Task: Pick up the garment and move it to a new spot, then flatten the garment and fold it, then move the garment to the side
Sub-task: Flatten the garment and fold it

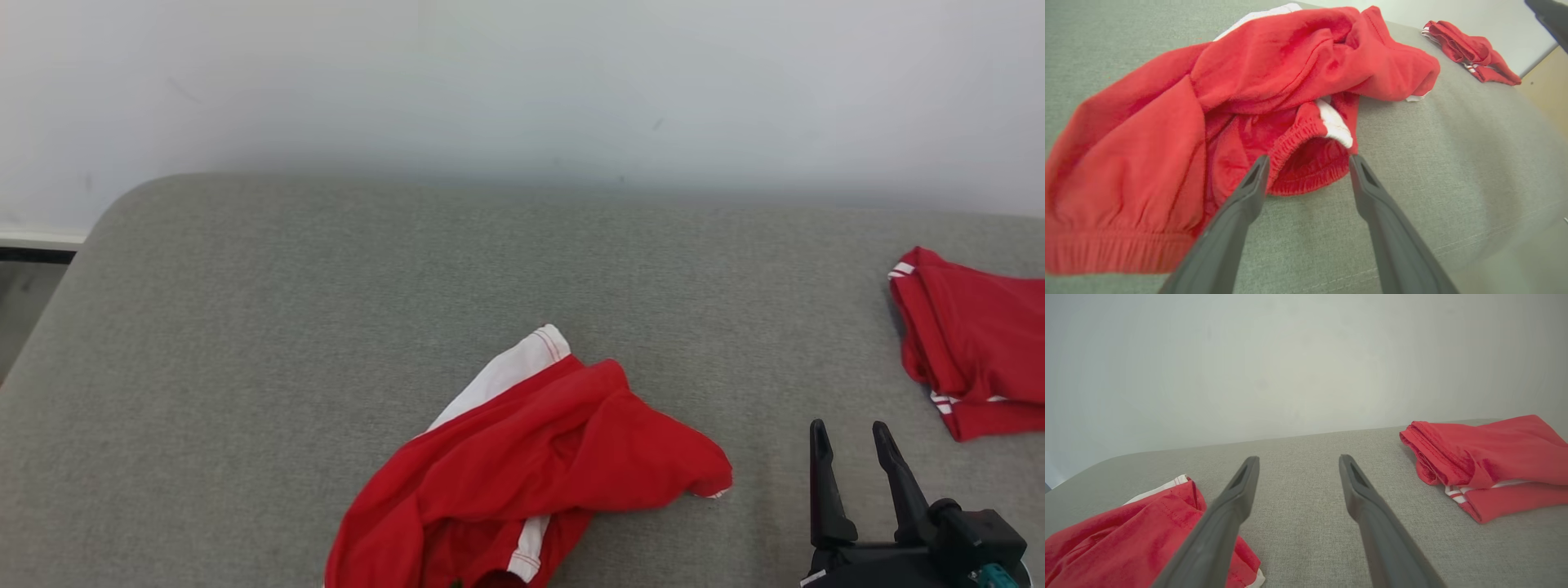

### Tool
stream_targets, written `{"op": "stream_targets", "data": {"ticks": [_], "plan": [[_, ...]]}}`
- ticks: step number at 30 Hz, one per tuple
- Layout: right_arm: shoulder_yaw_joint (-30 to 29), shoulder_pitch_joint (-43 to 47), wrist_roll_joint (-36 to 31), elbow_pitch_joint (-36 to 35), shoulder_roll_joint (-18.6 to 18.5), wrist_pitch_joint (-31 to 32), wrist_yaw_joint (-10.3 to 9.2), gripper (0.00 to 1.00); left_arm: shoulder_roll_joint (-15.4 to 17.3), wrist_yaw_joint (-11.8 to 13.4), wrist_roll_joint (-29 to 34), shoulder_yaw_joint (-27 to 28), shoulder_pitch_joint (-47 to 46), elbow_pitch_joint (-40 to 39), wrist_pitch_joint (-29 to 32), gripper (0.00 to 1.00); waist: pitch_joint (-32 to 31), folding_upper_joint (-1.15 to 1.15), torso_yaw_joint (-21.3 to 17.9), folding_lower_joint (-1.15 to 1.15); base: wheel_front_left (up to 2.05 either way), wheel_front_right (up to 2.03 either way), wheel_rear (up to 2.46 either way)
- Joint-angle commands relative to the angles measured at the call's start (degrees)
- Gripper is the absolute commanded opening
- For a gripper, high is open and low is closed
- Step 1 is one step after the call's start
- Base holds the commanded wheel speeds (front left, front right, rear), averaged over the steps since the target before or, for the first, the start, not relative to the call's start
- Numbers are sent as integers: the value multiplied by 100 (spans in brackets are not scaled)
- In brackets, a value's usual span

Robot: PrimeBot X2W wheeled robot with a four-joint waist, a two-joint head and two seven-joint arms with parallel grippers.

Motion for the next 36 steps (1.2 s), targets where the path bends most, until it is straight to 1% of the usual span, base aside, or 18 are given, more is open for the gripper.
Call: {"op": "stream_targets", "data": {"ticks": [1, 7, 13, 19, 20, 21, 22, 24, 29, 33, 36], "plan": [[-10, -81, -37, -8, -5, 0, 2, 100, -87, -71, 4, -28, -105, 52, -5, 100, 30, 0, -165, 0, 0, 0, 0], [-85, -63, -28, -42, -3, 0, 2, 100, -205, -164, -66, -118, -177, 206, 13, 100, 148, 0, -464, 0, 0, 0, 0], [-64, -51, 4, -39, -3, 0, 2, 100, -332, -224, -110, -117, -363, 445, -101, 100, 193, 0, -564, 0, 0, 0, 0], [-28, -120, -5, -15, -3, 0, 2, 100, -359, -278, -98, -8, -649, 909, -312, 100, 159, 0, -613, 0, 0, 0, 0], [-56, -77, -19, -6, -5, 0, 2, 100, -383, -303, -114, 49, -753, 1047, -413, 37, 108, 0, -597, 0, 0, 0, 0], [-56, -77, -19, -6, -5, 0, 2, 100, -383, -303, -114, 49, -753, 1047, -413, 37, 108, 0, -597, 0, 0, 0, 0], [-85, -42, -28, -8, -5, 0, 2, 100, -381, -330, -138, 77, -788, 1088, -448, 0, 82, 0, -572, 0, 0, 0, 0], [-140, 39, -34, 6, -2, 0, 2, 100, -320, -332, -167, 145, -843, 1131, -505, 0, 15, 0, -482, 0, 0, 0, 0], [-99, 137, 34, 60, -4, 0, 2, 100, 51, -202, -203, 384, -776, 911, -506, 0, -182, 0, -203, 0, 0, 0, 0], [-39, 207, 83, 80, -2, 0, 2, 100, 481, -4, -224, 571, -550, 397, -289, 0, -288, 0, 29, 0, 0, 0, 0], [-70, 250, 87, 97, -7, 0, 2, 100, 728, 155, -262, 680, -349, -87, -104, 0, -295, 0, 182, 0, 0, 0, 0]]}}
